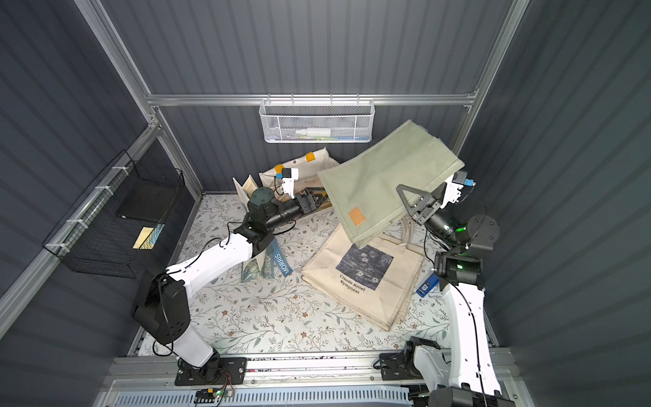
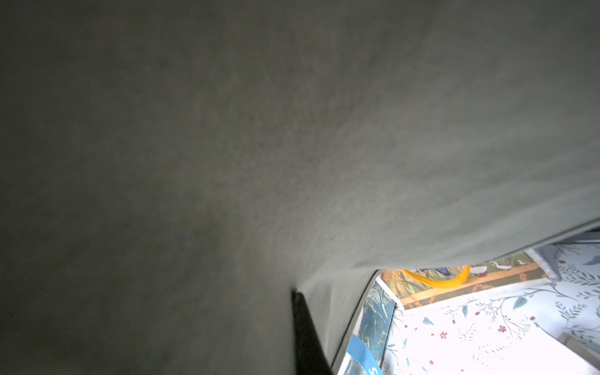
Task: Put away the canvas bag
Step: Place the canvas bag at the center of the board.
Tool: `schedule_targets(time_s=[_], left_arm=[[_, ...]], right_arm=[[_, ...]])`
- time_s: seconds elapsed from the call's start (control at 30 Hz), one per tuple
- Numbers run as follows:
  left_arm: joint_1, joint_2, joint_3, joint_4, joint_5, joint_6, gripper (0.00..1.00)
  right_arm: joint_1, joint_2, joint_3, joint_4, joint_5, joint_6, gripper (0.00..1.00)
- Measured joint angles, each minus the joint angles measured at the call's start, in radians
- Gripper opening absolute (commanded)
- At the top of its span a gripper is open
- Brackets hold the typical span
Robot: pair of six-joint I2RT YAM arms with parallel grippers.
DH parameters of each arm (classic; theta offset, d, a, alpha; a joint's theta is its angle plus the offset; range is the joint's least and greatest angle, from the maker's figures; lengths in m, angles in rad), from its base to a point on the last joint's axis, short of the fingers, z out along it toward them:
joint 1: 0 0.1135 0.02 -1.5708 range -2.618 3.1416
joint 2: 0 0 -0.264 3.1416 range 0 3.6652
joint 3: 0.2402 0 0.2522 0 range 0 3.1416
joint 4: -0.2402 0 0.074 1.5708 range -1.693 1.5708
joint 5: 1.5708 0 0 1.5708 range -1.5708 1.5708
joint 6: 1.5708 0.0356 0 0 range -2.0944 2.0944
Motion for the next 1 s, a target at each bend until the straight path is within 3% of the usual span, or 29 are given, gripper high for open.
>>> schedule_targets(time_s=[0.47, 0.73, 1.0], left_arm=[[0.000, -0.067, 0.027, -0.333, -0.109, 0.325, 0.99], [0.000, -0.107, 0.060, -0.368, -0.144, 0.433, 0.99], [0.000, -0.132, 0.064, -0.369, -0.168, 0.489, 0.99]], right_arm=[[0.020, -0.033, -0.095, -0.227, -0.062, -0.249, 0.00], [0.023, -0.024, -0.213, -0.348, -0.079, -0.405, 0.00], [0.075, 0.136, -0.262, -0.462, -0.126, -0.527, 0.00]])
